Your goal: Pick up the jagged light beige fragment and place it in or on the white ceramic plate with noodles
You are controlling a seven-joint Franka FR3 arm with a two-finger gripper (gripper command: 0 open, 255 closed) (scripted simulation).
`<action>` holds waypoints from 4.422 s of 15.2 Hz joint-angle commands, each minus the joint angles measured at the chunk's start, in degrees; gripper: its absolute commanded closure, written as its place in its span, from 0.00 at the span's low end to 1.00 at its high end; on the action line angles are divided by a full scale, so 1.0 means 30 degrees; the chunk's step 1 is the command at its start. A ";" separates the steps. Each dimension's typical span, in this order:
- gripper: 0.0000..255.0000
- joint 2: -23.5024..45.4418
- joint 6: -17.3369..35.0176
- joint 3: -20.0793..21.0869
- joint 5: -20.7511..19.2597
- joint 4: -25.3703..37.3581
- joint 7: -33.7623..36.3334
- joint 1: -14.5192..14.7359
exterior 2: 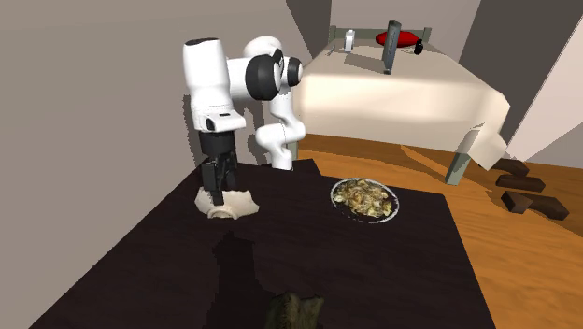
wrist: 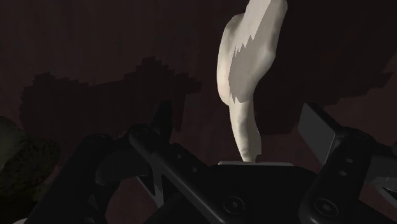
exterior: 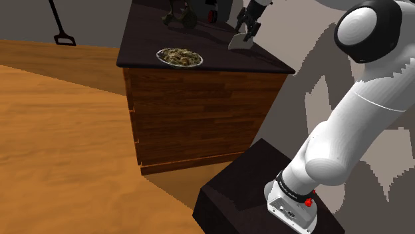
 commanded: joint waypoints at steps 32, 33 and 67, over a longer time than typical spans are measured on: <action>1.00 0.1798 -0.4324 -0.0371 0.1179 0.5730 -0.0189 -0.0722; 1.00 0.1990 -0.4668 -0.0406 0.1318 0.6222 -0.0216 -0.0822; 1.00 -0.0022 -0.5275 0.6359 -0.4125 0.5750 1.3562 0.6821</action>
